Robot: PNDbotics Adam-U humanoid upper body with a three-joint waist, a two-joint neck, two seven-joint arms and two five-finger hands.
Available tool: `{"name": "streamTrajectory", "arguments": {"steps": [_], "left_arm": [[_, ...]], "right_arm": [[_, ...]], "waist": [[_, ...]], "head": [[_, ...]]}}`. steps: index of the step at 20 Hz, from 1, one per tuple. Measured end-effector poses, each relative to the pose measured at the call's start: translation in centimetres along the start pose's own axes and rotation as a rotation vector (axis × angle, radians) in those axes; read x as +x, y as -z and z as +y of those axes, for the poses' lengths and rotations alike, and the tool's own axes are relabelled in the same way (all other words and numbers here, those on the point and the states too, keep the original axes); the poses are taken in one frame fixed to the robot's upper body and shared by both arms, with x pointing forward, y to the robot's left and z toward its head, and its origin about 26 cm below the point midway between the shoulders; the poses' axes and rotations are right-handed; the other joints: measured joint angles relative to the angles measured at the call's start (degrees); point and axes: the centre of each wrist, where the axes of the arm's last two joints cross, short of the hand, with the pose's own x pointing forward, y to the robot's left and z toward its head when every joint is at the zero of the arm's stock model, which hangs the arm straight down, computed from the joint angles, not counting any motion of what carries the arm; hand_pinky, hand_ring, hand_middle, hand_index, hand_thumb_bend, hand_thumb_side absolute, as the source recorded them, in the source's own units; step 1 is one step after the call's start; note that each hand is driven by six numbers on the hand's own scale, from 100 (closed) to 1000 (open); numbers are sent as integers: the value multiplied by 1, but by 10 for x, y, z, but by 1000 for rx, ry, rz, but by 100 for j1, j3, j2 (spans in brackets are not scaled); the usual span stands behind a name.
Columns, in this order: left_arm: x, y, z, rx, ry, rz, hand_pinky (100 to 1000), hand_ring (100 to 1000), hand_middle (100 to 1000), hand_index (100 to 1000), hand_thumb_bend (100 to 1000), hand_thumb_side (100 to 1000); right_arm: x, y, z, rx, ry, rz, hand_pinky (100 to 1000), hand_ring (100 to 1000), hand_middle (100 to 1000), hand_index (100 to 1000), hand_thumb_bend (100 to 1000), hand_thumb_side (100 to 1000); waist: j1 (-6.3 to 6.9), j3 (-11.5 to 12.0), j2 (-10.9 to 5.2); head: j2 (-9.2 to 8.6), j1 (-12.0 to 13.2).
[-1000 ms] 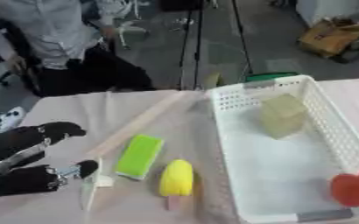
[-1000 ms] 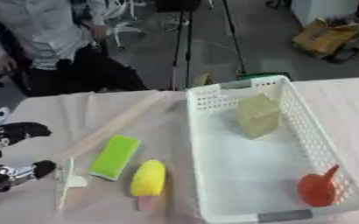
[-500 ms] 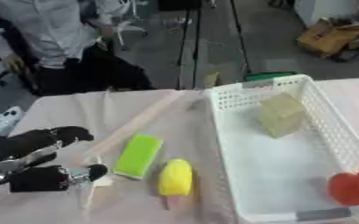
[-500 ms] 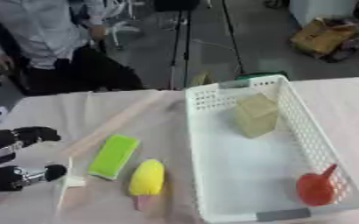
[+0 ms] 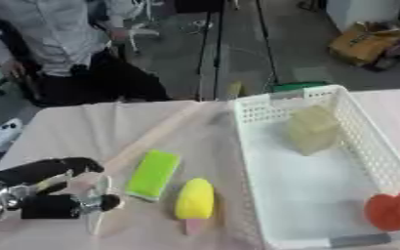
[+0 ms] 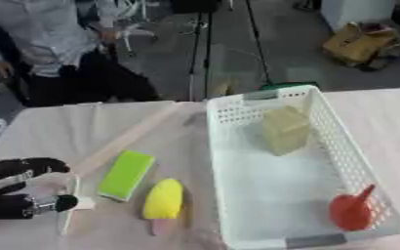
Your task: Pick up objects on the table and place them in the box.
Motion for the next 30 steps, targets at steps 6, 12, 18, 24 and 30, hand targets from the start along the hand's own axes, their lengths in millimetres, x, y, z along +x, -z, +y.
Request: {"name": "streamTrajectory", "arguments": {"steps": [6, 12, 18, 24, 30], "left_arm": [[-5, 5, -4, -4, -10, 2, 731, 950, 948, 1000, 654, 1000], [-6, 7, -6, -5, -27, -14, 740, 951, 946, 1000, 636, 1000], [-10, 10, -8, -27, -68, -15, 772, 961, 935, 1000, 650, 1000], [-11, 14, -11, -45, -88, -11, 714, 941, 937, 1000, 619, 1000], [-14, 19, -14, -30, -111, 7, 777, 953, 923, 1000, 591, 1000]], "right_arm": [[0, 0, 1, 3, 2, 1, 818, 836, 694, 734, 100, 1000], [1, -1, 1, 5, 3, 7, 819, 837, 691, 726, 100, 1000], [1, -2, 1, 5, 4, 7, 820, 834, 686, 717, 100, 1000], [1, -2, 1, 6, 4, 7, 821, 834, 682, 710, 100, 1000], [1, -2, 1, 6, 5, 8, 822, 834, 677, 702, 100, 1000]], "waist": [[-6, -1, 0], [-15, -13, 0], [-15, -18, 1], [-16, -38, 1], [-37, -44, 4]], "head": [[-4, 3], [-7, 8], [-24, 10], [-53, 24], [-81, 32]]}}
